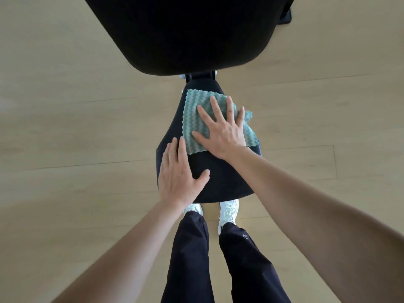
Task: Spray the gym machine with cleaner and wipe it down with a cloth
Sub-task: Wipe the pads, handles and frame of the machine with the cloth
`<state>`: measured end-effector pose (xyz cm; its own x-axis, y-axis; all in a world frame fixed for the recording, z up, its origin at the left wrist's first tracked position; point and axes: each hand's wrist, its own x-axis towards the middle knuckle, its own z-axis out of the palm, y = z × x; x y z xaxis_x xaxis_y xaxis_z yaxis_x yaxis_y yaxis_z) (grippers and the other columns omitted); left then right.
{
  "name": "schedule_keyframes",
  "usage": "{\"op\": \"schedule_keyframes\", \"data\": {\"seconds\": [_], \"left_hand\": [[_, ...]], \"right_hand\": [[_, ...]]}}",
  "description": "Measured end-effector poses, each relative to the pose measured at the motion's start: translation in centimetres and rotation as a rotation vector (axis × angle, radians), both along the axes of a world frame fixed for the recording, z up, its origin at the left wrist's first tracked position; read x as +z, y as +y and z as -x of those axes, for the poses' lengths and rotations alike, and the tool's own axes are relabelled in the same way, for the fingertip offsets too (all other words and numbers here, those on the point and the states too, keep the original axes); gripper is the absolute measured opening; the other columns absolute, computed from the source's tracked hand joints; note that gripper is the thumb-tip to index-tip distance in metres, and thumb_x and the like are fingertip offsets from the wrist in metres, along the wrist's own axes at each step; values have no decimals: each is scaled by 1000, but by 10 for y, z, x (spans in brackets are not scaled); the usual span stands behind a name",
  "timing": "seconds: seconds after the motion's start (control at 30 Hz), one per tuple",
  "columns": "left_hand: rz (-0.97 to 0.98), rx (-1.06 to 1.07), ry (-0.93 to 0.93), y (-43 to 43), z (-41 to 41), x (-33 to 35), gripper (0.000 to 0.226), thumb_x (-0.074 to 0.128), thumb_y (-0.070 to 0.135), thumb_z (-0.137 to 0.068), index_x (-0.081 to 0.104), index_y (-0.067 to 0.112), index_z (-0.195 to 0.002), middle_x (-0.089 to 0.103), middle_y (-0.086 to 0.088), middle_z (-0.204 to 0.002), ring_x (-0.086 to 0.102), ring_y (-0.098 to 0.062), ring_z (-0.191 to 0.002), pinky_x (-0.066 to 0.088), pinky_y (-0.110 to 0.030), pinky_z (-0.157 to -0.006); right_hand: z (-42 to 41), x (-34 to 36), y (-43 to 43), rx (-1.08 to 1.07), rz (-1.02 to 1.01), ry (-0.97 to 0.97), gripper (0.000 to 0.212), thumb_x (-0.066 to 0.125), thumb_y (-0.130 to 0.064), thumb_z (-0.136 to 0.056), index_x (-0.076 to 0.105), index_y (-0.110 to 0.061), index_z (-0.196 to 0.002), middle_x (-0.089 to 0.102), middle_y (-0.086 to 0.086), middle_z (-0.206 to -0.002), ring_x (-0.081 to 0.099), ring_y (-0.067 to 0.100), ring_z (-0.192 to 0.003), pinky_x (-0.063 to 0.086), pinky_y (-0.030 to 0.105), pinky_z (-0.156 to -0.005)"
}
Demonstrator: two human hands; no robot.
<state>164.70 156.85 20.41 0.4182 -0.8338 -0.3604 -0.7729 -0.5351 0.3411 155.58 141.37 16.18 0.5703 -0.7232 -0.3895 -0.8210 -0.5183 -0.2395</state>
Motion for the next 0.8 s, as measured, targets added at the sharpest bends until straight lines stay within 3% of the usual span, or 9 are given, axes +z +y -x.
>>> {"op": "schedule_keyframes", "data": {"seconds": [0.07,0.13,0.2,0.27,0.33,0.47,0.6,0.73,0.8], "left_hand": [[-69,-75,-43,0,3,-2,117,62,75,-78,16,11,-164,12,-15,-171,9,-32,-159,16,-45,-129],[-106,-115,-86,-4,5,-4,122,54,85,-74,13,14,-165,7,-18,-172,5,-34,-159,12,-47,-129],[-126,-127,-110,-7,4,-4,123,54,86,-75,11,15,-165,5,-18,-172,5,-36,-159,13,-49,-129],[-123,-118,-118,-7,3,-2,126,57,86,-74,10,13,-165,7,-18,-172,7,-36,-159,15,-49,-129],[-114,-115,-126,-7,4,0,127,57,87,-73,12,12,-164,10,-18,-171,9,-36,-158,16,-49,-128],[-96,-109,-131,-8,5,3,125,61,86,-72,19,12,-163,12,-19,-171,13,-38,-157,17,-50,-127],[-88,-127,-139,-7,4,4,123,59,85,-74,21,9,-163,14,-22,-170,14,-41,-156,18,-52,-127],[-80,-117,-135,-6,6,2,122,52,88,-74,22,9,-162,16,-23,-169,16,-42,-156,19,-54,-127],[-74,-99,-117,-6,7,3,122,48,89,-73,22,10,-162,15,-22,-169,15,-41,-156,18,-53,-127]], "right_hand": [[-10,0,-19,-67,-30,40,81,24,-81,-93,-1,-44,-162,-15,-3,-172,2,46,-155,16,68,-121],[-14,0,-35,-137,-87,18,85,30,-82,-92,-3,-46,-161,-16,-4,-172,34,43,-142,41,56,-107],[-14,2,-48,-198,-151,-24,90,37,-85,-89,-4,-49,-160,4,1,-171,51,38,-127,48,48,-94],[-9,4,-56,-256,-221,-46,93,39,-88,-86,-6,-52,-159,39,6,-152,60,35,-116,50,42,-85],[-2,7,-55,-297,-273,-69,94,41,-88,-85,-9,-55,-157,54,5,-136,63,33,-112,49,39,-81],[34,16,-29,-370,-306,-39,92,40,-86,-87,-3,-49,-160,63,4,-128,64,32,-110,49,39,-81],[89,21,18,-576,-377,-69,86,44,-83,-88,15,-41,-157,61,4,-133,63,33,-114,52,45,-91],[109,24,85,-841,-449,-289,90,59,-66,-92,8,-36,-160,48,4,-146,56,29,-125,51,49,-100],[106,29,108,-955,-443,-360,93,65,-57,-94,6,-35,-162,43,7,-146,52,23,-120,47,42,-102]]}}
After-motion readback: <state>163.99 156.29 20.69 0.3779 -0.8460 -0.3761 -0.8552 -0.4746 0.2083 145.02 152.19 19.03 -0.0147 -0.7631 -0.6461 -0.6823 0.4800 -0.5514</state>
